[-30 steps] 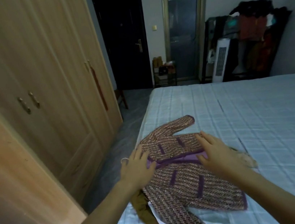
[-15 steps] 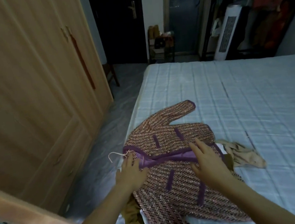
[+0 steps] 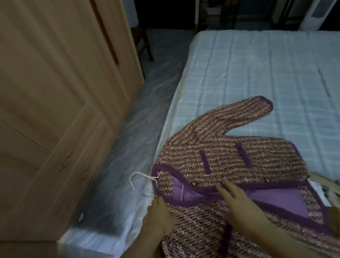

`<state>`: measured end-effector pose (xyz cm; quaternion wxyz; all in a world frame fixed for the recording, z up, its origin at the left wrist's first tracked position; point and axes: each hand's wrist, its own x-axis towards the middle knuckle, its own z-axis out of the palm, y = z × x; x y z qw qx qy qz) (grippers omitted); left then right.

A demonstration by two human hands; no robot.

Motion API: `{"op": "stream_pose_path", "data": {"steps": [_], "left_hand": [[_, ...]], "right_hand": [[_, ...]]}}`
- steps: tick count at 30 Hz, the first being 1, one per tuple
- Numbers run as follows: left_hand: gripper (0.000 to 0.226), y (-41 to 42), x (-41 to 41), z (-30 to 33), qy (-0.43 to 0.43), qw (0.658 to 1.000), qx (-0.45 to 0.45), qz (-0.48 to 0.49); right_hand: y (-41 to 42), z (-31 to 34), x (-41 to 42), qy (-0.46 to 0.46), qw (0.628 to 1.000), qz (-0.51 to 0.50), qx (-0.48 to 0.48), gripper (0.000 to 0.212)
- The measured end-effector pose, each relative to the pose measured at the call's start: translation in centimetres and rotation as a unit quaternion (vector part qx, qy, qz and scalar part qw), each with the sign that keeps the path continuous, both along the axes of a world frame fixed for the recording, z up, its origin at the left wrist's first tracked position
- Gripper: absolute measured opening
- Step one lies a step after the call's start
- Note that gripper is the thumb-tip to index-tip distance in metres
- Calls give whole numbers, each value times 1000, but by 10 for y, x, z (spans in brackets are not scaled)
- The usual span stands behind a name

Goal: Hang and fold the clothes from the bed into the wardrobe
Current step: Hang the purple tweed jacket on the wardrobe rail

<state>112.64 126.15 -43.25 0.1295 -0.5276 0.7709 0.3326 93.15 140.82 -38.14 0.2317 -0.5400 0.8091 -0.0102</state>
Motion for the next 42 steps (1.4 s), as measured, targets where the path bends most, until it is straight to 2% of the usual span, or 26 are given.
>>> {"op": "stream_pose_path", "data": {"steps": [5, 9, 12, 14, 18, 21, 24, 27, 32, 35, 37, 40, 42], "left_hand": [[79, 6, -6, -66, -39, 997, -51, 42], [80, 10, -5, -99, -6, 994, -60, 96], [85, -4, 0, -114, 41, 988, -17, 147], [91, -12, 3, -117, 52, 988, -1, 145], [103, -16, 3, -121, 58, 986, -7, 155], [106, -14, 5, -121, 65, 984, -6, 167], [104, -14, 3, -115, 65, 982, 8, 176], [80, -16, -5, -109, 63, 979, 13, 196], [55, -2, -11, -106, 112, 976, -21, 187], [43, 12, -15, -83, 179, 960, -46, 209], [42, 16, -17, -68, 217, 947, -32, 237], [46, 18, -22, -35, 261, 938, -10, 226], [38, 17, -28, -8, 285, 936, -16, 204]], "right_hand": [[-31, -88, -1, 9, 996, 34, 85, 107], [-40, -132, -2, 20, 991, 18, 130, 126], [-56, -145, -12, 26, 988, 20, 153, 138], [-69, -148, -16, 48, 982, 36, 181, 145], [-93, -152, -13, 107, 962, 69, 243, 157], [-97, -155, -13, 129, 956, 89, 247, 159], [-92, -153, -14, 151, 957, 117, 218, 157], [-87, -147, -13, 159, 956, 136, 207, 149], [-69, -137, -9, 118, 972, 115, 165, 116], [-52, -133, -3, 110, 983, 87, 122, 95], [-38, -128, 6, 103, 989, 72, 84, 81], [-16, -124, 1, 99, 989, 82, 65, 79], [-14, -99, -8, 97, 986, 108, 87, 84]]}}
